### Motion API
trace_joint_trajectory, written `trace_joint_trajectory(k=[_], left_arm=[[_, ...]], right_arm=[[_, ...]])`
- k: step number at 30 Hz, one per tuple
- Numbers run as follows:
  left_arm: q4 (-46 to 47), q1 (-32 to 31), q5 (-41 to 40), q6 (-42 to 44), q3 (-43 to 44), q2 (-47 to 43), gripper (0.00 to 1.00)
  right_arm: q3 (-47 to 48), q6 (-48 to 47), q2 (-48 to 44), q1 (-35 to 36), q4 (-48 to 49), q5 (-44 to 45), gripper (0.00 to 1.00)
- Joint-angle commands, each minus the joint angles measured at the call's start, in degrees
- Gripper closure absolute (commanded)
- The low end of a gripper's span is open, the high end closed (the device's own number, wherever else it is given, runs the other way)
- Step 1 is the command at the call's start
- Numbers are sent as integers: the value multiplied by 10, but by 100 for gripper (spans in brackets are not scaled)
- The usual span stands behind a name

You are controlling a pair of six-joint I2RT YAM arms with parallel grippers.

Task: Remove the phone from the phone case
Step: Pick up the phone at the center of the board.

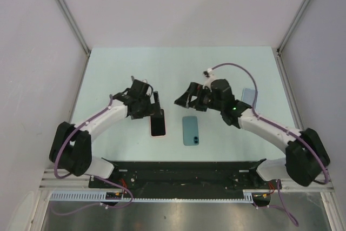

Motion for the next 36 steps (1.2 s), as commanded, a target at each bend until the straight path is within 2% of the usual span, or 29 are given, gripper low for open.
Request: trace_joint_trajectory(k=[1,4,8,16,23,29,33,36], left_arm=[[-54,-60,-90,22,65,66,0],[-53,-86,-92,9,77,94,0],[-61,-130,-143,6,88,134,0],[-32,-131,-113,-5,81,183,0],[-29,-97,-102,4,127,225,2],[-11,-71,-57,9,121,242,9],[-1,-71,-36,10,116,247,20],[0,-63,-27,19,123,244,28]], right_arm=[[-17,-72,-73,-59,-122,40,0],[-26,-87,-108,-105,-155,35,0],[-52,-88,-132,-138,-162,14,0],[-72,-81,-126,-137,-151,-12,0],[-74,-84,-128,-137,-159,-14,0],[-85,-75,-128,-128,-156,-19,0],[-89,-36,-114,-111,-145,-19,2],[-96,10,-82,-70,-83,-57,3]])
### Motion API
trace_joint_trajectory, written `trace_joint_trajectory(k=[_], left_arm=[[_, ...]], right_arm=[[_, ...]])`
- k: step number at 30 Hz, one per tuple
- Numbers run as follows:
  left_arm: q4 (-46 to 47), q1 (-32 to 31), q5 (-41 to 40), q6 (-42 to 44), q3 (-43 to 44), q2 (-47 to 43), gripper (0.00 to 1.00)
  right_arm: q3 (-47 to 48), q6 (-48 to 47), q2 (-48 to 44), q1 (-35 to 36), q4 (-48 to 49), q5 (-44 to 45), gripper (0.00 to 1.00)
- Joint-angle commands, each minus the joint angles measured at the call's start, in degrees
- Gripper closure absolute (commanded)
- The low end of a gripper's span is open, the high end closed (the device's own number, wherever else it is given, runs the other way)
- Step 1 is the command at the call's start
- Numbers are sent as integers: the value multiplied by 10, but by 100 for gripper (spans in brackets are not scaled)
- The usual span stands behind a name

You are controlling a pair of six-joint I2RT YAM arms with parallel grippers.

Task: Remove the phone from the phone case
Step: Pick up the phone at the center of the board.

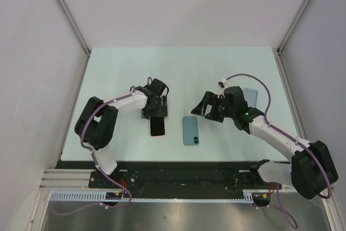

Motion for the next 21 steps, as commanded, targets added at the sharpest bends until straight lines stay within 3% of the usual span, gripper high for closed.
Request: trace_joint_trajectory(k=[1,6,12,21], left_arm=[[28,14,52,10,5,18,30],[42,51,141,2,8,-19,35],[72,73,216,-29,-18,-59,37],[100,87,288,-54,-45,-98,38]], right_arm=[[-6,85,44,58,109,-43,3],[-6,173,137,151,227,-40,7],[-4,272,255,195,402,-46,17],[32,241,344,199,408,6,24]])
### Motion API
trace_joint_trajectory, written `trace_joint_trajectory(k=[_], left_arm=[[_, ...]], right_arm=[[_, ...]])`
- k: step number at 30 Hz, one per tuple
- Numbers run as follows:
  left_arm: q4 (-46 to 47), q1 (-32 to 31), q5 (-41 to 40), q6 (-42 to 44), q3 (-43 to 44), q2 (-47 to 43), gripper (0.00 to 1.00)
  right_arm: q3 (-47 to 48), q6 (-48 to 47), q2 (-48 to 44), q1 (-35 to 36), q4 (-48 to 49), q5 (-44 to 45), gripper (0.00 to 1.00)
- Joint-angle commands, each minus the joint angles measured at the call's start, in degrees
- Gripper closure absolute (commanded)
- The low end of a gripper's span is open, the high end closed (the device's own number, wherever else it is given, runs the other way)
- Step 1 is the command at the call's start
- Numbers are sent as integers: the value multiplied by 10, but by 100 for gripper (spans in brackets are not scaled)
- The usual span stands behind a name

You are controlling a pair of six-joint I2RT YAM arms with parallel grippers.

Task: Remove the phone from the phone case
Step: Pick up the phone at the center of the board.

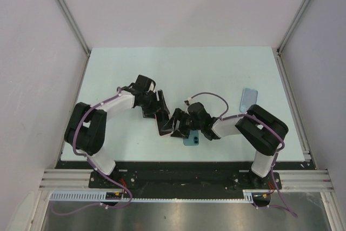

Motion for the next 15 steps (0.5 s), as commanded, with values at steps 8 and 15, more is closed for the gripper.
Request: trace_joint_trajectory(k=[8,15], left_arm=[[42,11,73,-27,1,-38,38],[45,12,84,-29,-1,-40,38]], right_arm=[[45,-77,0,-14,-11,97,25],[70,-104,18,-6,-15,102,81]])
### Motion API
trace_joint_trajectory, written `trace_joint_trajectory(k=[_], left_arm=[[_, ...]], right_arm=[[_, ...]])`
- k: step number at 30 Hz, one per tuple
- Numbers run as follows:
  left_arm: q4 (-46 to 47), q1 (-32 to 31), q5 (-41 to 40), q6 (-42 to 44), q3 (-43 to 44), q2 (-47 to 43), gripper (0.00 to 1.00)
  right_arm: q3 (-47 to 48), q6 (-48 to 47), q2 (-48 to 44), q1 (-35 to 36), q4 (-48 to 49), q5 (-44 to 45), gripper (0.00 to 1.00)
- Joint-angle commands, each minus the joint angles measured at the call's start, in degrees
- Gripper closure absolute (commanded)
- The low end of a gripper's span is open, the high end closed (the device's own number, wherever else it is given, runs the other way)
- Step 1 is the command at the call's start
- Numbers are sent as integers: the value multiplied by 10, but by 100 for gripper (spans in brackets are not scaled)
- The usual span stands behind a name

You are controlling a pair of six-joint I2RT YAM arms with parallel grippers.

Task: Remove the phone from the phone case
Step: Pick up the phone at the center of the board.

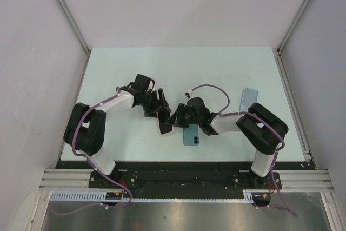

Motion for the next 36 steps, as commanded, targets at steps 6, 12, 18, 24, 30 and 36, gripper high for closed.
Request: trace_joint_trajectory(k=[6,12,18,24,30,36], left_arm=[[31,10,49,-17,-3,-57,20],[-10,11,3,-25,18,-117,7],[65,11,4,-128,-74,-202,7],[64,10,64,-149,-52,-169,7],[106,32,87,-151,-84,-207,7],[270,108,237,-155,-168,-284,0]], right_arm=[[33,-51,-26,21,-43,51,100],[101,-179,-113,55,-224,186,100],[109,-270,-143,99,-267,298,100],[110,-295,-143,122,-266,323,100],[83,-232,-169,71,-223,184,100],[-31,-72,-219,-38,41,-68,100]])
